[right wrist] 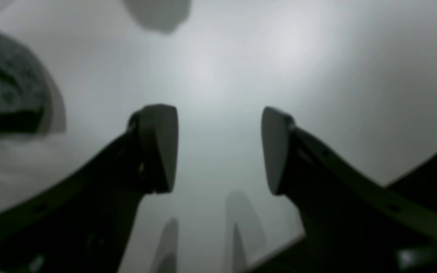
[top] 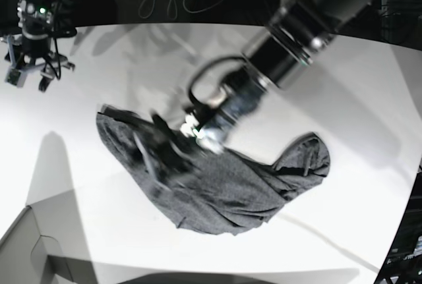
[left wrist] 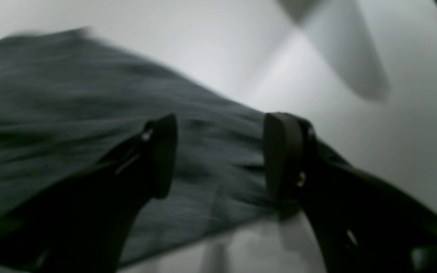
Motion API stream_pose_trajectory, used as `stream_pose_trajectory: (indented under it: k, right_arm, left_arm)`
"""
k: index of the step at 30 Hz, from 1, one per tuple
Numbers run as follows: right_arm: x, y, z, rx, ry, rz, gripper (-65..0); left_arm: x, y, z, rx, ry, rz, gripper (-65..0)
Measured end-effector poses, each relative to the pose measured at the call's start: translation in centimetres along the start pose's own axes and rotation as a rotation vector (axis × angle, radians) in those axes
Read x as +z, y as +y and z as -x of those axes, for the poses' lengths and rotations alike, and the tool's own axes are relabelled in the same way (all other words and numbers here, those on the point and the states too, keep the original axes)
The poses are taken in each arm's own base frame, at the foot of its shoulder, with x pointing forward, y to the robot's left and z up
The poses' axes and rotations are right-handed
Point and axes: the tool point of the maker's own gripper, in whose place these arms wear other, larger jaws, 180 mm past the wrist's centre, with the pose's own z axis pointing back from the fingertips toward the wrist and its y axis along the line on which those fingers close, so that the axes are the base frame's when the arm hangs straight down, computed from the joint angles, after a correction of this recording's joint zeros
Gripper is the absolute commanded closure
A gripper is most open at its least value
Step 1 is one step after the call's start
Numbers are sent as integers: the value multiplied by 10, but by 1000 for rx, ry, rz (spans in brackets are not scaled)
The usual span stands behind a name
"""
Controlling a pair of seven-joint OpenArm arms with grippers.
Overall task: Layout the t-shirt on the table in an organized manner, then fold the t-shirt properly
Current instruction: 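Drag the gripped fabric with the left gripper toward the right gripper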
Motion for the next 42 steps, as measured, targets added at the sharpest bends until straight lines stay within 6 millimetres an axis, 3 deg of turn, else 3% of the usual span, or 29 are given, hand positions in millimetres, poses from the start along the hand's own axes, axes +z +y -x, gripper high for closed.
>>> stream_pose_trajectory:
  k: [1,3,6,8,10,13,16,24,31,36,42]
  right_arm:
    - [0,5,0,-4,2,-13,-357]
    - [0,8,3,-10,11,-21,-357]
    - [0,10,3,5,10,-27,-357]
    - [-1,13,1,5,7,-37,-357]
    - [-1,12,1,7,5,-35,-357]
    - [-1,11,1,12,7,-33,-358]
    - [-2,11,0,11,3,-33,-358]
    - [-1,10,1,12,8,-33,-358]
    - [-1,10,3,13,11,-32,-358]
    - [-1,10,3,14,11,-32,-358]
    - [-1,10,3,13,11,-32,-358]
  left_arm:
    - [0,0,7,2,7,-37,-356]
    - [2,18,18,-29,39,-171,-357]
    - [6,38,4,-64,-8,-289,-357]
    - [6,38,2,-30,-1,-315,-357]
    - [3,37,17,3,56,-321,-357]
    - [6,58,47,42,138,-396,-357]
    - [11,73,58,61,159,-457,-357]
    - [2,62,38,156,35,-409,-357]
    - [-3,90,55,156,29,-464,-357]
    - [-8,91,50,243,-6,-452,-357]
    - [-15,61,55,199,16,-379,-357]
